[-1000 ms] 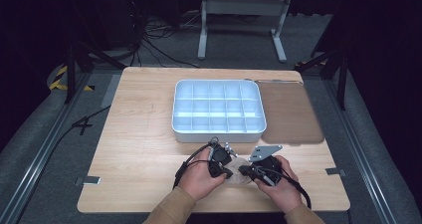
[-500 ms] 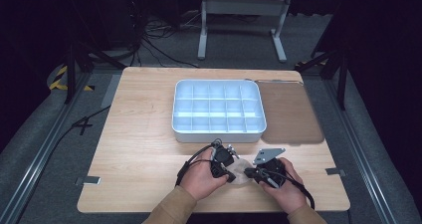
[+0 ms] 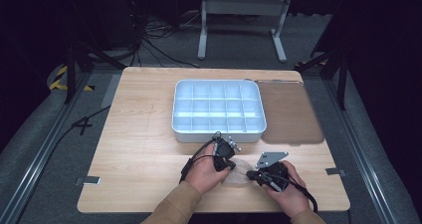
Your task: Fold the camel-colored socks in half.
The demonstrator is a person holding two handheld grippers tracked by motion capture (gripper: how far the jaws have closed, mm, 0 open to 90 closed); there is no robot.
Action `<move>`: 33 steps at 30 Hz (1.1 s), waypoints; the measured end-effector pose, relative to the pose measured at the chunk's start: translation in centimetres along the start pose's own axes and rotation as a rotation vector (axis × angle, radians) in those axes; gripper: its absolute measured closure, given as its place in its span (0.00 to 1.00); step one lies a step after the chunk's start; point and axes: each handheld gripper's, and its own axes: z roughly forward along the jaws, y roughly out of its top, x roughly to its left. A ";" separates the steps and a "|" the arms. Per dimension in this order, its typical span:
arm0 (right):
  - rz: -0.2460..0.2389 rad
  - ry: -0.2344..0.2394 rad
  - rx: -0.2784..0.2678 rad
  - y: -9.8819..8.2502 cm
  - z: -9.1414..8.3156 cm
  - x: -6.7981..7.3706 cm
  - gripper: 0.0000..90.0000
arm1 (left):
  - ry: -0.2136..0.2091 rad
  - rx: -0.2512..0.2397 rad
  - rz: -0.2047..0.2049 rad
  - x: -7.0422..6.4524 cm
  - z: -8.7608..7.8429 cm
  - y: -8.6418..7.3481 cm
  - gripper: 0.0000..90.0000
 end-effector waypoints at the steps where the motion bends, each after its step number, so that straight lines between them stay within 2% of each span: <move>1: 0.008 -0.003 0.004 -0.1 -0.1 -0.1 0.99 | -0.007 0.001 -0.008 0.1 0.0 -0.1 0.99; 3: 0.017 -0.010 0.007 -0.3 -0.2 -0.4 0.99 | -0.025 -0.003 -0.032 0.2 0.0 -0.2 0.99; 5: 0.031 -0.025 0.010 -0.5 -0.2 -0.7 0.99 | -0.042 0.026 -0.040 0.1 -0.2 -0.2 0.99; 7: 0.012 -0.065 0.050 -0.7 0.0 -0.6 0.99 | -0.065 0.047 -0.048 0.2 -0.5 -0.3 0.99; 9: 0.010 -0.070 0.055 -0.6 0.0 -0.5 0.99 | -0.072 0.045 -0.049 0.3 -0.9 -0.4 0.98; 11: -0.001 -0.079 0.064 -0.5 -0.2 -0.5 0.99 | -0.065 -0.007 -0.046 0.2 -1.6 -0.5 0.94; 12: -0.003 -0.084 0.047 -0.3 -0.5 -0.5 0.99 | -0.039 -0.058 -0.033 0.1 -2.3 -0.4 0.94; 13: -0.003 -0.084 0.047 -0.3 -0.5 -0.5 0.99 | -0.039 -0.058 -0.033 0.1 -2.3 -0.4 0.94; 15: -0.006 -0.092 -0.030 0.4 -1.7 -0.2 1.00 | -0.005 -0.088 -0.026 0.1 -2.5 -0.4 0.94; 16: -0.013 -0.089 -0.057 0.7 -2.0 0.0 1.00 | 0.006 -0.087 -0.028 0.2 -2.4 -0.4 0.94; 17: -0.013 -0.089 -0.057 0.7 -2.0 0.0 1.00 | 0.006 -0.087 -0.028 0.2 -2.4 -0.4 0.94; 18: -0.028 -0.063 -0.097 1.1 -2.0 0.4 1.00 | 0.047 -0.057 -0.027 0.3 -1.8 -0.6 0.95; 20: -0.037 -0.048 -0.090 1.3 -1.4 0.6 1.00 | 0.051 -0.046 -0.028 0.4 -1.4 -0.6 0.96; 21: -0.038 -0.045 -0.069 1.3 -1.0 0.7 1.00 | 0.053 -0.022 -0.032 0.5 -0.9 -0.7 0.96; 23: -0.041 -0.054 -0.020 1.0 0.1 0.6 1.00 | 0.048 -0.031 -0.039 0.6 -0.8 -0.8 0.97; 25: -0.032 -0.052 0.000 0.7 0.5 0.5 1.00 | 0.040 -0.040 -0.044 0.7 -0.8 -0.8 0.97; 27: -0.014 -0.041 -0.017 0.4 0.5 0.3 1.00 | 0.036 -0.054 -0.045 0.9 -0.8 -0.9 0.98; 29: -0.017 -0.040 -0.008 0.4 0.5 0.4 1.00 | 0.047 -0.050 -0.047 0.9 -0.9 -1.0 0.98; 31: -0.016 -0.036 0.005 0.5 0.4 0.4 1.00 | 0.070 -0.070 -0.036 0.9 -1.2 -1.1 0.97; 33: -0.007 -0.024 0.013 0.6 0.1 0.3 1.00 | 0.077 -0.081 -0.042 0.8 -1.6 -1.2 0.95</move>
